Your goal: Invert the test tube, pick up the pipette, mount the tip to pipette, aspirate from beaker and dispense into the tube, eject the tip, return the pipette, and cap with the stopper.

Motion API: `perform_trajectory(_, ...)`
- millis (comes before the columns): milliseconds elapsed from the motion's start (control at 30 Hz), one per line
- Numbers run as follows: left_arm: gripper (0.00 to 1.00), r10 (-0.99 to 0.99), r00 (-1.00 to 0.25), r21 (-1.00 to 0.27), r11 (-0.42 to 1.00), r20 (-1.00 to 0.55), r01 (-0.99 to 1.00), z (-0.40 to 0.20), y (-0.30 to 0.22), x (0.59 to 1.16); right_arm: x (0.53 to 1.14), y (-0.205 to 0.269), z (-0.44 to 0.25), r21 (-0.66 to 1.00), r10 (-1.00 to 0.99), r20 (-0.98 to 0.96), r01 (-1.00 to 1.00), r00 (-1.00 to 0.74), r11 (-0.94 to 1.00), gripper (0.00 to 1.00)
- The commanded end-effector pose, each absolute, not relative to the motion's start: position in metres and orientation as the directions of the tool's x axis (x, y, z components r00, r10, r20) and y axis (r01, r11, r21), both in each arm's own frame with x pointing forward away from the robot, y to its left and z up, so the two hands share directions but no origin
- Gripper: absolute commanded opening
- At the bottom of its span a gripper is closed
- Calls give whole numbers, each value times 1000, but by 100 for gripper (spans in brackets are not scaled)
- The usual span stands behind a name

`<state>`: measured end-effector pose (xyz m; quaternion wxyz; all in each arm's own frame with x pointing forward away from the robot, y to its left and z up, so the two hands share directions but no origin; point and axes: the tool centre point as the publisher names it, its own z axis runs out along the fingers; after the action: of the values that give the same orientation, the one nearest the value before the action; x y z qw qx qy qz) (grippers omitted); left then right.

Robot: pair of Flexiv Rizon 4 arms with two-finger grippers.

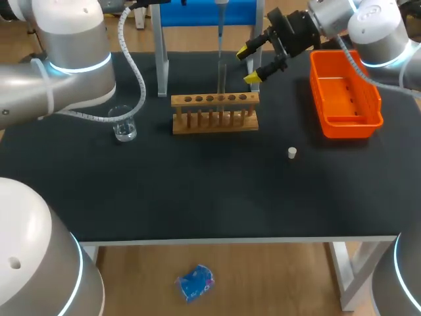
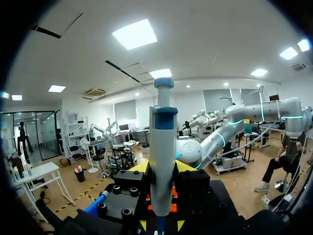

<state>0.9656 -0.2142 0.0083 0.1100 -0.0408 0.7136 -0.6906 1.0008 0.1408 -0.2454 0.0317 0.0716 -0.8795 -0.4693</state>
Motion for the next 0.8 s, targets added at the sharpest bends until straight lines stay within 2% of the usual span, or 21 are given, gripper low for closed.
perform_trajectory(33,0,-194,-976,-995,38,-94,88,5,-220,976,1002,140,-245,829,-159,-9,-96,-987,551,100)
perform_trajectory(800,0,-178,-983,-998,29,-53,49,-22,-218,1009,1002,140,-245,829,-159,-9,-96,-987,551,100)
